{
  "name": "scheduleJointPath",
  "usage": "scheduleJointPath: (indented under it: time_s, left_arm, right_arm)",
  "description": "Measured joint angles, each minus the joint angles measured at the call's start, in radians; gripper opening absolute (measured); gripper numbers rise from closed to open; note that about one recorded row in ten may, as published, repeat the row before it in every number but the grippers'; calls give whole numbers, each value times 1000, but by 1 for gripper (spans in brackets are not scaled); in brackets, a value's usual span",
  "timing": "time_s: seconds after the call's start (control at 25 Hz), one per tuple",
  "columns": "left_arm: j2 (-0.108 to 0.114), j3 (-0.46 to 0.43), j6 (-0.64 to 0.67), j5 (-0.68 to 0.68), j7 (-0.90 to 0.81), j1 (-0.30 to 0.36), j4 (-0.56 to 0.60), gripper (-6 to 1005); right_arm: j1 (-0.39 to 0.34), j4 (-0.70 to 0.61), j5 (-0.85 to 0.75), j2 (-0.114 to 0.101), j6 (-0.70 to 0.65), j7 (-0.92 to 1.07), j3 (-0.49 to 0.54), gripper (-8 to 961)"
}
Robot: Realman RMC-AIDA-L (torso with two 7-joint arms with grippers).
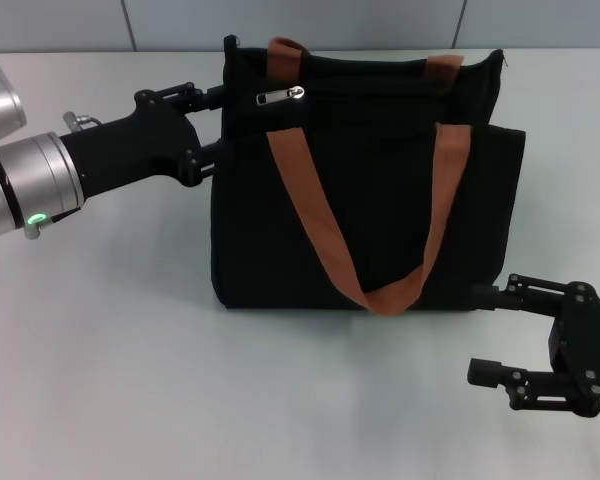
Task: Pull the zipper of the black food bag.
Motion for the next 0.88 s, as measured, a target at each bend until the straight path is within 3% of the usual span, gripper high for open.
scheduleJointPath:
  time_s: [0.08, 0.32, 0.64, 0.88]
  left_arm:
    - [0, -2, 7, -17, 0, 3, 2, 661]
    - [5, -4, 51, -51, 0, 29, 10, 403]
    - [9, -4, 136, -52, -10, 44, 28, 234]
    - [8, 1, 224, -53, -12, 31, 37, 97]
  right_arm:
    - [0, 3, 2, 0, 0, 0, 1, 715]
    - [0, 27, 33, -2, 0, 0, 13, 708]
    - [0, 68, 126, -5, -20, 26, 21, 699]
    - [21, 76, 253, -7, -50, 205, 23, 692]
